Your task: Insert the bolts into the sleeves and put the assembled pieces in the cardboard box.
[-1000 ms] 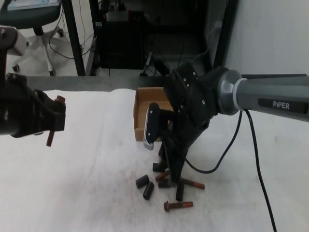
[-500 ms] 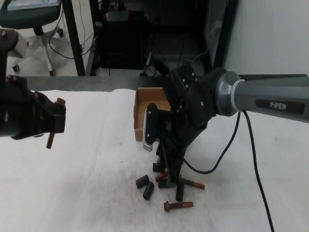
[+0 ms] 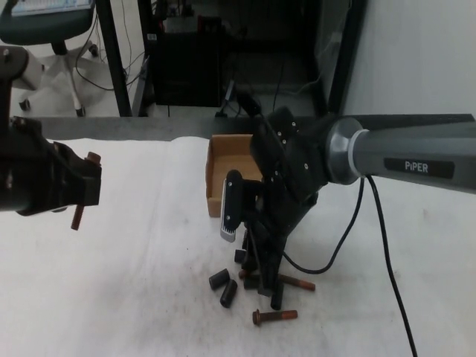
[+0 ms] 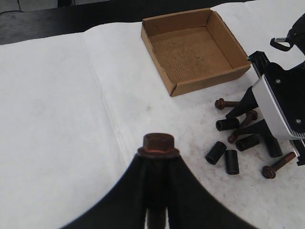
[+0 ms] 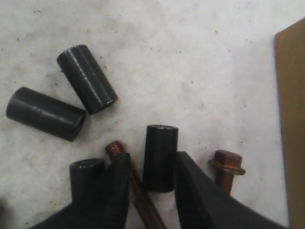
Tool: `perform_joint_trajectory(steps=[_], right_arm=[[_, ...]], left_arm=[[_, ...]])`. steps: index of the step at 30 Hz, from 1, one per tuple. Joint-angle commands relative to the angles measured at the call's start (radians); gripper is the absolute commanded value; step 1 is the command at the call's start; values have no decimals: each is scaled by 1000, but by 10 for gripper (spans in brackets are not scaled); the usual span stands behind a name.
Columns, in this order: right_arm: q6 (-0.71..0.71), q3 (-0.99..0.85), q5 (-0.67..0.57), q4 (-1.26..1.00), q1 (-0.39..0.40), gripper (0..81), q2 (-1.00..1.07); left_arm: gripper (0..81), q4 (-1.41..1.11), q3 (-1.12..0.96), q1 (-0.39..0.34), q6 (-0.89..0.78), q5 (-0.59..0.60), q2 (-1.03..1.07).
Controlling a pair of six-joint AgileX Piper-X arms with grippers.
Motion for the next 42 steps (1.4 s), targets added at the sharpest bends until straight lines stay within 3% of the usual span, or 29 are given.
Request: perform_joint_trajectory(steps=[1,26,42], right_arm=[[-4,-1,-13,-19,14,293,18],[-4,-1,-45,12,60,272,65],[-4,-1,29,90,77,272,71]], left_arm=[[3,-10,-3,-5,3,3,-17],[3,5,-3,-5,8,3,-17],[3,21,-3,-5,12,3,-17]])
